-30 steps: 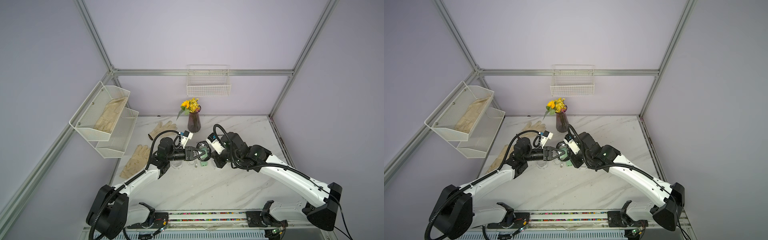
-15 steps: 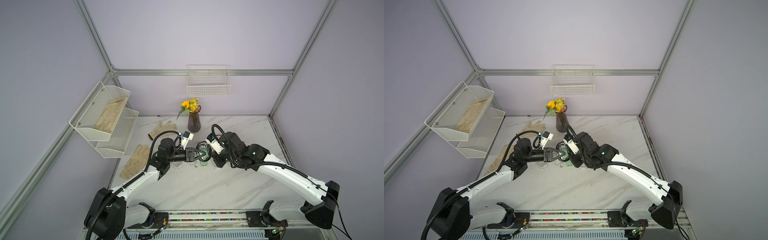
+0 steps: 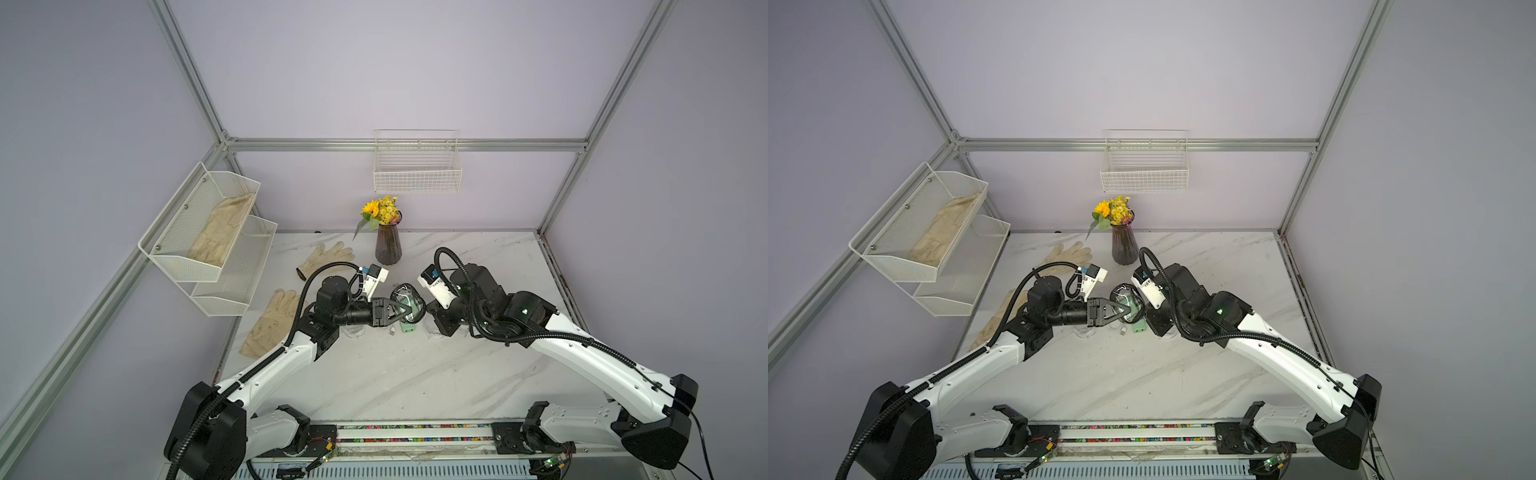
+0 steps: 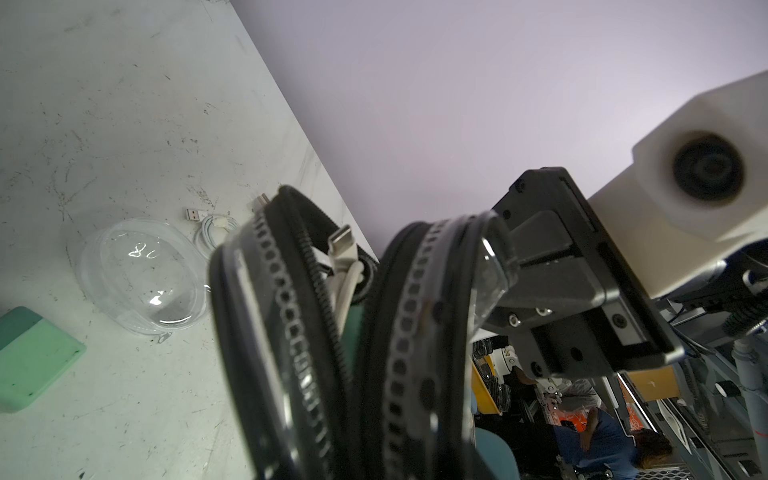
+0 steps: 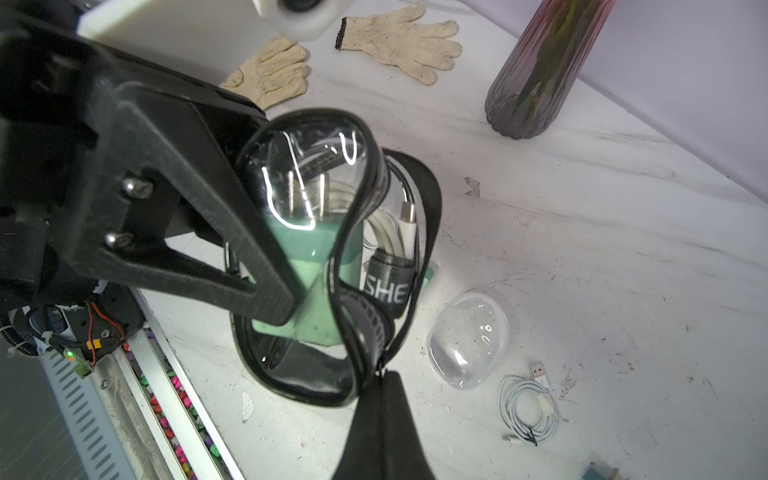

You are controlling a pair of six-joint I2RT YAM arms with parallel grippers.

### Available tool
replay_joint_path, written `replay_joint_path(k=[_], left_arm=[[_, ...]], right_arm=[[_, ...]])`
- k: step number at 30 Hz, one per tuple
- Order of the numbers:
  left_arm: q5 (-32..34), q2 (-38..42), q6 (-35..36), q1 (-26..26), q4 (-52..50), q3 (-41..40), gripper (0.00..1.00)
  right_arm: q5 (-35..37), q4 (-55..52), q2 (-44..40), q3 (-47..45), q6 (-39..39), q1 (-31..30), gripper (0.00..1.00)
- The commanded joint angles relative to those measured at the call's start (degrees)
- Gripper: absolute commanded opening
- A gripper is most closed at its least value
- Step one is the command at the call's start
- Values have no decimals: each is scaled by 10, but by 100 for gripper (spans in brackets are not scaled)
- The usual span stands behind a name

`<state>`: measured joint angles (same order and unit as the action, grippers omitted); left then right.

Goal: Pack away charging kits
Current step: Zip the zipper on the storage bag, then adjust the storage bag.

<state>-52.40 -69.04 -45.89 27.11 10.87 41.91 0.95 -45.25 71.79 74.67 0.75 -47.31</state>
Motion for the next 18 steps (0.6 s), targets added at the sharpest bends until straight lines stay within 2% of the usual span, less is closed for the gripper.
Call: replay_joint_path(k=[1,2,3,4,7,9,12,15,18], left_arm=[[-20,-4,29,-7,-74,22,0],[-22,-3,30,-9,-74,22,0],[-26,-5,34,-9,-74,24,0],[-32,-7,40,-9,-76,29,0],[-61,-20,51,-3,-80,45,0],[-86,-26,62,10,-82,54,0],[-112,-24,80,28,-91,68,0],[-122,-14,88,38,-99,78,0],[-129,-1,89,46,-100,82,0]], right_arm=[[30,30,-22,33,10,8,9],[27,25,-26,38,6,7,29],[16,21,-35,43,3,7,44],[6,22,-44,49,-4,8,53],[-60,26,-56,75,-21,21,71],[-102,31,-42,91,-39,34,78],[-181,34,-11,97,-66,57,82],[-250,65,-17,64,-87,92,84],[-364,93,-35,17,-108,146,86]])
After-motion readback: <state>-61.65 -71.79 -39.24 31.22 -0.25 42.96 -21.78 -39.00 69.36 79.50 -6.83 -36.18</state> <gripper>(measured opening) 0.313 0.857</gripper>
